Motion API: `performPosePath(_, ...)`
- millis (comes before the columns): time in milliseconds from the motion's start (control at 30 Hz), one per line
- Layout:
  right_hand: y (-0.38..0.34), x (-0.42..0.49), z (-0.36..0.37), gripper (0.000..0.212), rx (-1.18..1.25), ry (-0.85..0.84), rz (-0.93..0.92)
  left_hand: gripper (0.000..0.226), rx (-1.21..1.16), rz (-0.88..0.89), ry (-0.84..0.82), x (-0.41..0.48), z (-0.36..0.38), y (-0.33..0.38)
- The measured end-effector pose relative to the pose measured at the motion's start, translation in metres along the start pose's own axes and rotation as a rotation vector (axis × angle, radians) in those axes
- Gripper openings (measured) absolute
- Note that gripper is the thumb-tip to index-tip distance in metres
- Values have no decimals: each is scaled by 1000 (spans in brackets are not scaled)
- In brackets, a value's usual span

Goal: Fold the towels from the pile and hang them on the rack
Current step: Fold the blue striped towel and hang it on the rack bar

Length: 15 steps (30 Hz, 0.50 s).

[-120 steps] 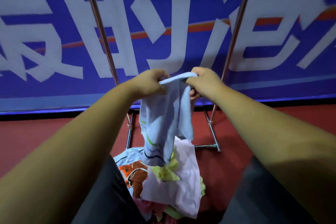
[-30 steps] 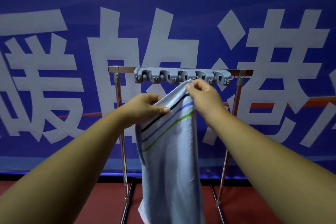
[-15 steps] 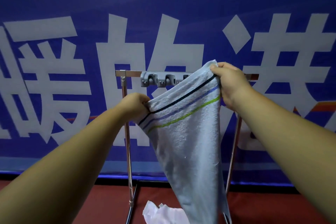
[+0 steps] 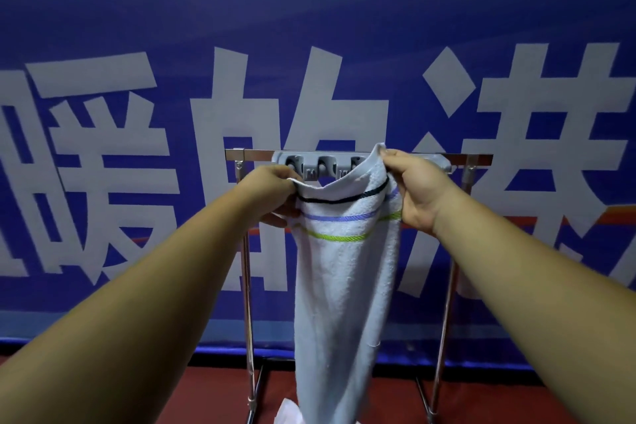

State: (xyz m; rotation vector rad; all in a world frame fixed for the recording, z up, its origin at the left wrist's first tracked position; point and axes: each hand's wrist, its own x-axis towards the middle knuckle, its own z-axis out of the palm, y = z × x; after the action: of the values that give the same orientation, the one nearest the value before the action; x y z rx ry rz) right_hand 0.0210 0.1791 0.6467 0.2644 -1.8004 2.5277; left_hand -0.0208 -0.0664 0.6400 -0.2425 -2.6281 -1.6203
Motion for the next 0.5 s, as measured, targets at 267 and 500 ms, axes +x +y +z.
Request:
performPosePath(267,19,3,6,15,9,-51,11,23,-183,-36,-137,-3,6,-6)
performPosePath(500,32,12,8,13,-103,-4,-5,27,-193,166,-313,-11,4,4)
